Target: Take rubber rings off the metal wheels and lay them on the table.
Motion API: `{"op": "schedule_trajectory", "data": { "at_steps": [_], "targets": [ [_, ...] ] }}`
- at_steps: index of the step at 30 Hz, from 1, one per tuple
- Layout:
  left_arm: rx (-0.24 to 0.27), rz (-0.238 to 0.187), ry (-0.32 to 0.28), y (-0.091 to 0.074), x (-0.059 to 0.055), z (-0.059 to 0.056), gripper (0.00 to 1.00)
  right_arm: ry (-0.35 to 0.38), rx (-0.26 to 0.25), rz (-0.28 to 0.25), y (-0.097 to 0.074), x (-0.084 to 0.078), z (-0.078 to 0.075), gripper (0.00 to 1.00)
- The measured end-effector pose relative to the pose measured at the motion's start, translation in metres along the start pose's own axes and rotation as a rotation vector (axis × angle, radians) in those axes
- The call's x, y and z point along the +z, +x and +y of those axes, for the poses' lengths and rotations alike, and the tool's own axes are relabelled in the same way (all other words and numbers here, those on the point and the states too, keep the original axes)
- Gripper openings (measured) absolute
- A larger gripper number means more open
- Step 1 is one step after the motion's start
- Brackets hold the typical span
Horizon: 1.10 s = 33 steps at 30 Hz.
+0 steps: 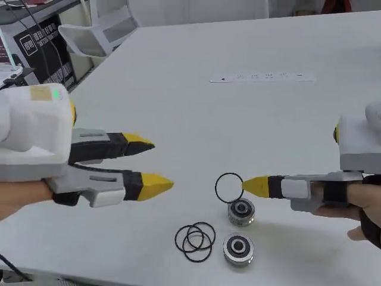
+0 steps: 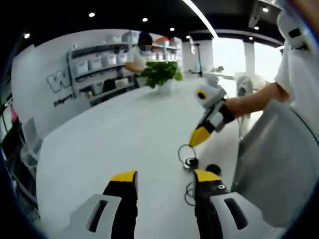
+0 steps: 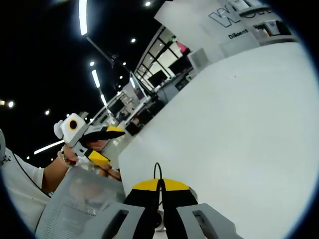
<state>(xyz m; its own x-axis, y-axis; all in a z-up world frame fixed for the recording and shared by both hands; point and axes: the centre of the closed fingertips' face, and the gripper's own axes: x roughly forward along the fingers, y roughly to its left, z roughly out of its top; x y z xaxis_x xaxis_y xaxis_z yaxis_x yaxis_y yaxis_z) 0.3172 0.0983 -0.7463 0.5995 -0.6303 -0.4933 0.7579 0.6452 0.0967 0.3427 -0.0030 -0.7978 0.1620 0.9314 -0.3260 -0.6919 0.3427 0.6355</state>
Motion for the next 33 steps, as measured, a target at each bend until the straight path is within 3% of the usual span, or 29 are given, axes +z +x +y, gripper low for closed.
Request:
{"op": "schedule_trajectory", "data": {
  "at_steps": [6,9,14,27,33],
  "targets": [
    [0.055,0.018,-0.004,-0.030,-0.008,0.000,0.49,-0.034,0.023,0.036,0.010,0.000,0.009,0.00],
    [0.079,0.007,0.014,-0.044,-0.006,0.000,0.51,-0.041,0.034,0.052,0.015,-0.001,0.012,0.00],
    [0.139,-0.017,-0.023,-0.064,-0.011,0.003,0.53,-0.057,0.055,0.089,0.026,-0.007,0.018,0.00],
    [0.234,-0.027,-0.112,-0.092,-0.041,-0.001,0.60,-0.075,0.066,0.180,0.049,-0.026,0.022,0.00],
    [0.261,-0.046,-0.131,-0.101,-0.040,-0.001,0.60,-0.077,0.064,0.212,0.058,-0.036,0.022,0.00]
  ]
}}
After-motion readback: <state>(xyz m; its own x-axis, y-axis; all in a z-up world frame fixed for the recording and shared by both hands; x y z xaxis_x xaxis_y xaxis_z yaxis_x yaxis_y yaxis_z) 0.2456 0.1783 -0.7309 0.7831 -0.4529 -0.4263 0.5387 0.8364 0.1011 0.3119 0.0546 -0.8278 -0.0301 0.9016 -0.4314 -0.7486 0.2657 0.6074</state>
